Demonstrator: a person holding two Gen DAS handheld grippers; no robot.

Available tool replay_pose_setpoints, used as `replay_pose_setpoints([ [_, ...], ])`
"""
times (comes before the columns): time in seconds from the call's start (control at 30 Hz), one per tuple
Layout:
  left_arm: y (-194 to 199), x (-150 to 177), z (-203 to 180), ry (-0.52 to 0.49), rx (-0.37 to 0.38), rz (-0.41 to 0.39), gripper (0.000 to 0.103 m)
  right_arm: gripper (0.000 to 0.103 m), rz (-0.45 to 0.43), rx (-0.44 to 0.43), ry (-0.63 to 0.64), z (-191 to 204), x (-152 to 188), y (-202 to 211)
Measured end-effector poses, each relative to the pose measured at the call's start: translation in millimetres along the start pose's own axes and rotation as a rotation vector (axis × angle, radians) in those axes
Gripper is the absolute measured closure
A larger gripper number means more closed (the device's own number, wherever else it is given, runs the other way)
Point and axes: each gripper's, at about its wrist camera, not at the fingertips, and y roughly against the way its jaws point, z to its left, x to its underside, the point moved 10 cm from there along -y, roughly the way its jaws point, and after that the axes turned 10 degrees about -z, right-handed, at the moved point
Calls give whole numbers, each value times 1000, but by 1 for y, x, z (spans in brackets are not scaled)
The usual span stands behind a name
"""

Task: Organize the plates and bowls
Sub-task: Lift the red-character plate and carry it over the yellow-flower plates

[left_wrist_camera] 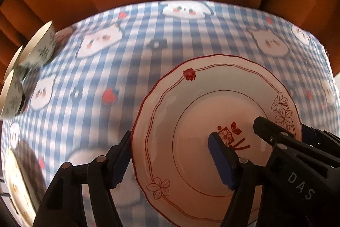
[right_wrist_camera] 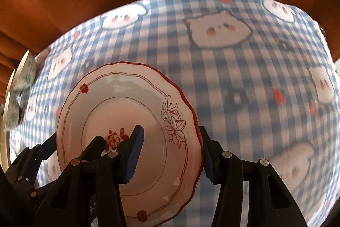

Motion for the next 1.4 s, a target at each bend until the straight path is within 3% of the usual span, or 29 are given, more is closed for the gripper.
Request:
replay_pose_setpoints([
  [0.2, 15, 22, 2, -2, -6, -8, 33, 49, 36, -31, -15, 2, 36, 15],
  [0.37, 13, 20, 3, 20, 0, -15, 33, 61, 19, -25, -34, -6, 36, 16],
  [0.83, 34, 21, 9, -1, 4, -28, 35, 61, -9, 21, 0, 0, 37, 31],
  [1.4, 116, 44, 81, -11, 74, -124, 35, 60, -114, 61, 6, 69, 63, 112],
])
